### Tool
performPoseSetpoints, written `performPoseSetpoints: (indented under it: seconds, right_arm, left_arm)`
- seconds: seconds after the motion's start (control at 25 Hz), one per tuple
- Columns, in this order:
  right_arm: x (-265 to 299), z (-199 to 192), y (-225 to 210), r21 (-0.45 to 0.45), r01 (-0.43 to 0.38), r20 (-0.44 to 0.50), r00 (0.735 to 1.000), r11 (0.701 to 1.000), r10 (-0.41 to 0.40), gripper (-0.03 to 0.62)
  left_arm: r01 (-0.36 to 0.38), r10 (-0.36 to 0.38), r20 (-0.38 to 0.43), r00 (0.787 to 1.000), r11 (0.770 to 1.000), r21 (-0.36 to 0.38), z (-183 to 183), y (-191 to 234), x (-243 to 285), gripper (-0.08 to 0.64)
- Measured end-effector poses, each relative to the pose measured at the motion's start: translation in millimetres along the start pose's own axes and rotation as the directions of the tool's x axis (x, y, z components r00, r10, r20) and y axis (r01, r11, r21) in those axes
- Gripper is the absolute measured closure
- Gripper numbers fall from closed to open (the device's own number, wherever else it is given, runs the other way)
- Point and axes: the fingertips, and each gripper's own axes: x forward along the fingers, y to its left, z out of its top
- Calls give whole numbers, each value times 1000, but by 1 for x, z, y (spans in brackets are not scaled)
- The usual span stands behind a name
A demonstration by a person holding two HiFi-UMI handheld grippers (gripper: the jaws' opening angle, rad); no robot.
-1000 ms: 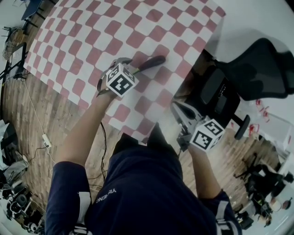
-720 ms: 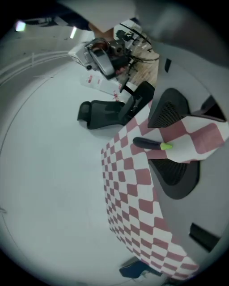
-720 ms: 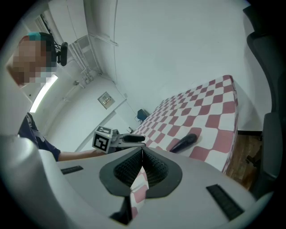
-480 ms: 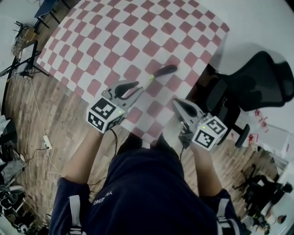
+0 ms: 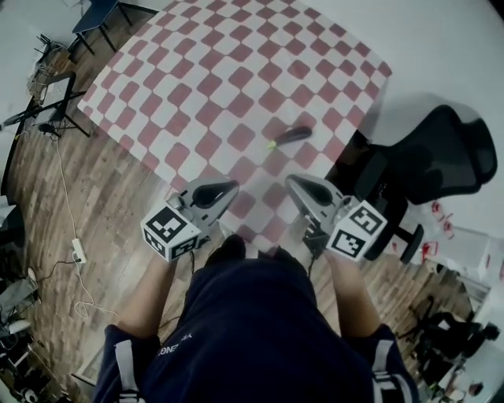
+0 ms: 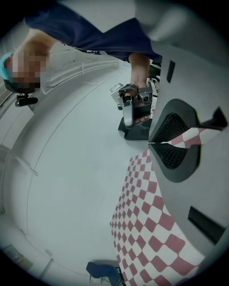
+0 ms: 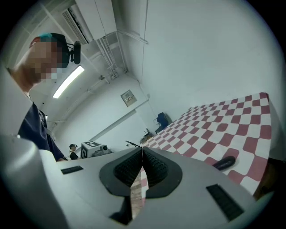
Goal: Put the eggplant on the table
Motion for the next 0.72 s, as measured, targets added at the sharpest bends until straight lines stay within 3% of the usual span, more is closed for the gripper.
performPoseSetpoints:
  seconds: [0.72]
  right_arm:
    - [11, 9, 20, -58, 26, 14, 1000, 998, -25, 577]
  left_arm:
    - [-19, 18, 34, 999, 999, 27, 8, 5, -24, 531]
